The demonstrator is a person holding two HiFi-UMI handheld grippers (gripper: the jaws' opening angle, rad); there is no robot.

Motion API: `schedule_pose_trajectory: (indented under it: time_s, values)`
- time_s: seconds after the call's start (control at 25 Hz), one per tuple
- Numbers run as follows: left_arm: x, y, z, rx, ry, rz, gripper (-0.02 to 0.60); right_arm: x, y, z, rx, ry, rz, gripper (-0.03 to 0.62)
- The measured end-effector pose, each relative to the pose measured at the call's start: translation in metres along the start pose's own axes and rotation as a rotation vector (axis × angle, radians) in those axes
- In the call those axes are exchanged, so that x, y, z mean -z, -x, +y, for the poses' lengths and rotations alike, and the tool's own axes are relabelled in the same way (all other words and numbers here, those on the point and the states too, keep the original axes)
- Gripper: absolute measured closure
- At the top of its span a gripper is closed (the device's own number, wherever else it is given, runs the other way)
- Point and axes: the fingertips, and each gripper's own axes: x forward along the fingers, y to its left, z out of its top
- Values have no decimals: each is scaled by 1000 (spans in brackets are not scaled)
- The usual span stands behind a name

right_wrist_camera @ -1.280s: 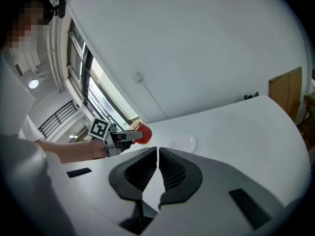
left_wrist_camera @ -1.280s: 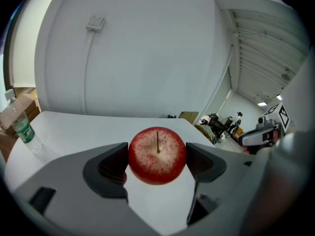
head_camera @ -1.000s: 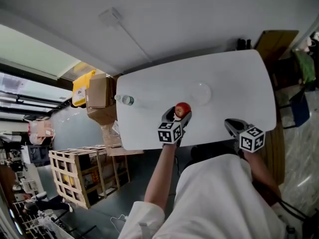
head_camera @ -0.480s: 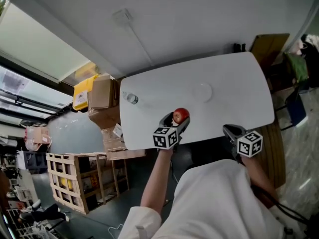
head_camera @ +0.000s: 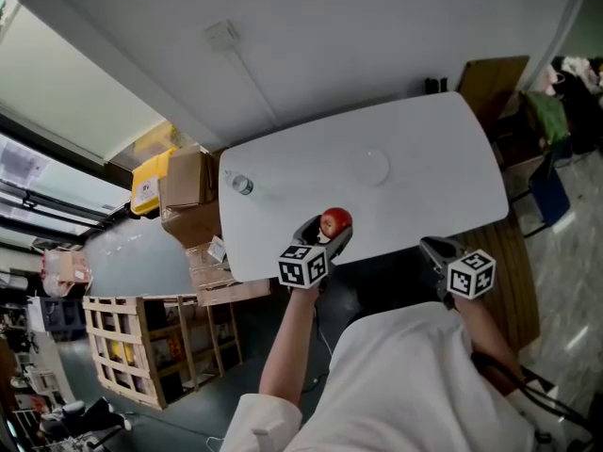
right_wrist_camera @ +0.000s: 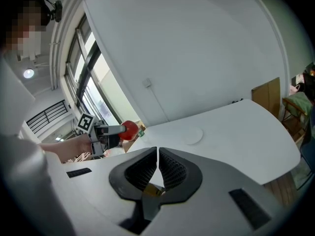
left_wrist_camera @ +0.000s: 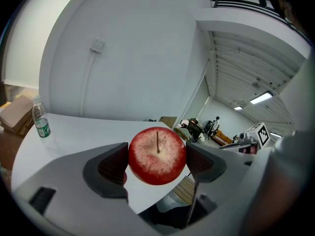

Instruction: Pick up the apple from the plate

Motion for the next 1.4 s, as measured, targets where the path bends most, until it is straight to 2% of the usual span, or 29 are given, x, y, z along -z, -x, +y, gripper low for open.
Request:
schedule_pose_trajectory:
  time_s: [0.68,0.96,1.4]
  values:
    - [0,-5,-71,0,58,-48,216,-34,22,-40,-72,68,-33,559]
    - [-8,-14,-79,-13,65,-65,216,-48,23,-60,-82,44,-46,557]
    - [-12,-23,-85,-18,73,-59,216,-57,17,-65,-109,43,-41,557]
